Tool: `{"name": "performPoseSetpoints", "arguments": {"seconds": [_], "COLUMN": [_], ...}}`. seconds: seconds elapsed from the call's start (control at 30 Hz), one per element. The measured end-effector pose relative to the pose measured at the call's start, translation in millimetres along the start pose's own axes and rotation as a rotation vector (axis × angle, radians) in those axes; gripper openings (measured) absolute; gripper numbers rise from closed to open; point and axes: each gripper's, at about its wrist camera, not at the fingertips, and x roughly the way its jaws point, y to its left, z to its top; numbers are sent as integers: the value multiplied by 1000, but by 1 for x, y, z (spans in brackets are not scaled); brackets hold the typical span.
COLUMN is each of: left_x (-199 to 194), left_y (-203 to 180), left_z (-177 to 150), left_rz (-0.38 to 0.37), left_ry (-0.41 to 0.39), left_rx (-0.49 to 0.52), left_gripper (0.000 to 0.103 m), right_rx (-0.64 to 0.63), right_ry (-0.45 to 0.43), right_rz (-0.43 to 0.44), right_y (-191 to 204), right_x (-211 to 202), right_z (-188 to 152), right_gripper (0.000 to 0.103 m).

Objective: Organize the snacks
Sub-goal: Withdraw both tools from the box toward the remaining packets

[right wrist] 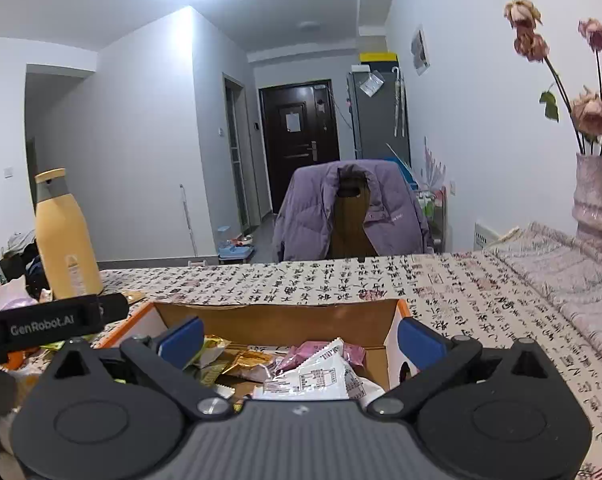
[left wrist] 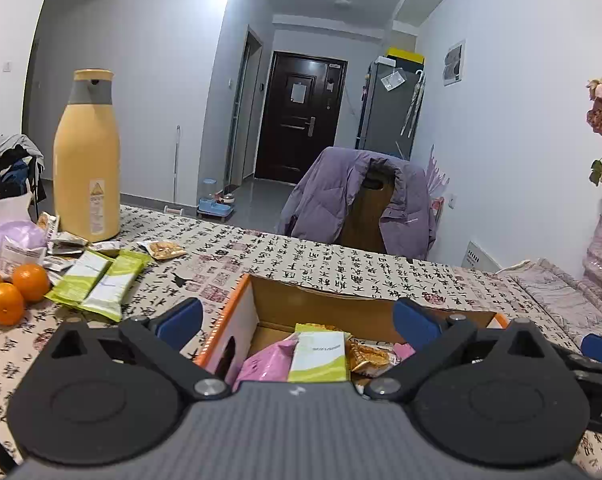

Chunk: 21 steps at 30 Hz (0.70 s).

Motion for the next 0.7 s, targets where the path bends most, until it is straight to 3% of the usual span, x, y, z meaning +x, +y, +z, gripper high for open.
{"name": "performPoseSetpoints", "arguments": {"seconds": [0.27,0.7], "left_x": [-44,-82], "left_y": [20,59], "left_z": [-12,-72], "left_rz": [-15,-48], "left_ry": [-4,57], "left_rx": [43,106], "left_gripper": [103,103], "right_rx": [-19,-57], "right_ry": [13,100], "right_rz": [17,28], "right_y": [1,14], "right_x": [-43,-82], "right_z": [-16,-68], "right_gripper": [103,103]}}
